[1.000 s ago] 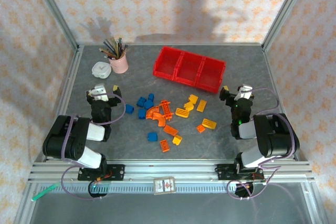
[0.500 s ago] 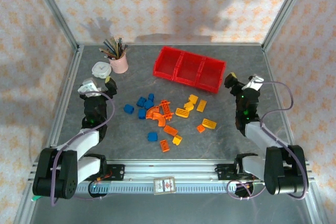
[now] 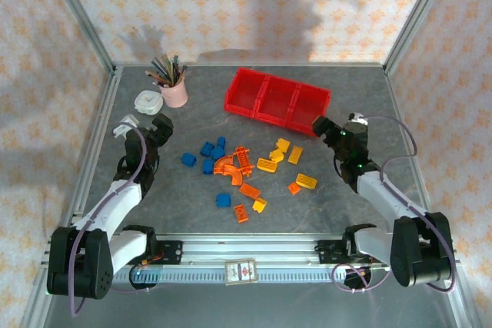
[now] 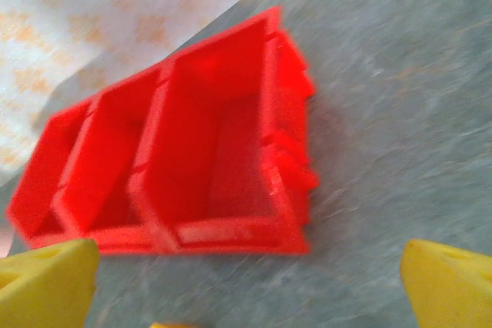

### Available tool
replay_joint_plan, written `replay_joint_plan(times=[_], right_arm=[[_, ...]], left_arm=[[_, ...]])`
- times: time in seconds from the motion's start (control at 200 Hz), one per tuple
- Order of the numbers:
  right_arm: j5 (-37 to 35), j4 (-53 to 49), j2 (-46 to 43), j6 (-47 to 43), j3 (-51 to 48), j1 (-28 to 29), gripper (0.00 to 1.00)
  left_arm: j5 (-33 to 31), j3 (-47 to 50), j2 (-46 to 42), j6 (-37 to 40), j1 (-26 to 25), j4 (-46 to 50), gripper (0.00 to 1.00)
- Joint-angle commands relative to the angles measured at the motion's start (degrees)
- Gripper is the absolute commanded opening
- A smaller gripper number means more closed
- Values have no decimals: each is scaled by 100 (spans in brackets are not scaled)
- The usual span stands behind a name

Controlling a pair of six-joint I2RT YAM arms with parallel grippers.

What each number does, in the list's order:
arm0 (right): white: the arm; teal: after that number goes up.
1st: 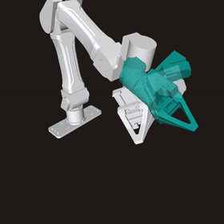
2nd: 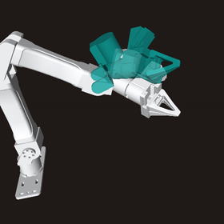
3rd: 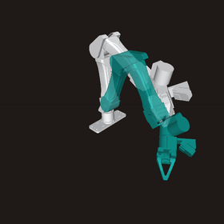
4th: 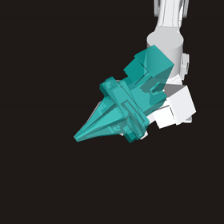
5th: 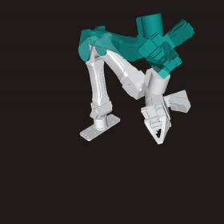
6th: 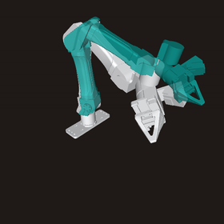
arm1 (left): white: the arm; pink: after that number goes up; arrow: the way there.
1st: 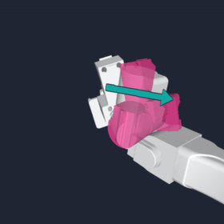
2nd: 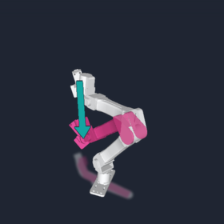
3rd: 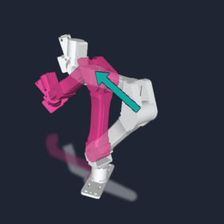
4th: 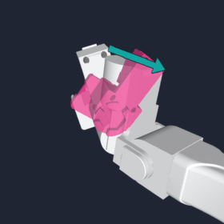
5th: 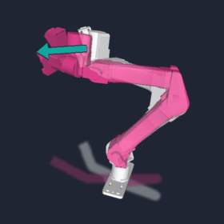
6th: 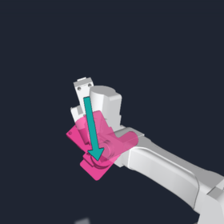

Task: Sort the legos into containers by color
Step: Pick up the lego from the middle-left of the table.

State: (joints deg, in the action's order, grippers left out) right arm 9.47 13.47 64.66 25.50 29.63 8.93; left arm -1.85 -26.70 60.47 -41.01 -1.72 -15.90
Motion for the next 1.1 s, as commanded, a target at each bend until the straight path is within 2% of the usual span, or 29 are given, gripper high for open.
replay_joint_plan(times=[0.0,0.105,0.275,0.42,0.626,0.821,1.096], right_arm=[[176,-661,108,-36,383,362,100],[245,-1048,341,-112,694,785,100],[119,-1385,847,-154,1097,1737,100],[32,-1560,1262,-90,1387,2394,100],[-250,-1828,1744,-80,1873,3124,100],[-412,-1977,2092,-180,2259,3503,100],[-489,-2028,2318,-291,2490,3581,100]], left_arm=[[237,-571,-23,-249,-311,1842,99],[219,-837,168,-388,-614,2733,99],[415,-1138,680,-468,-1113,3624,99],[221,-1348,1115,-347,-1545,3947,99],[182,-1572,1815,15,-1726,3997,98],[-90,-1807,2299,-179,-1735,4015,92],[-333,-1926,2768,-765,-1736,3539,83]])
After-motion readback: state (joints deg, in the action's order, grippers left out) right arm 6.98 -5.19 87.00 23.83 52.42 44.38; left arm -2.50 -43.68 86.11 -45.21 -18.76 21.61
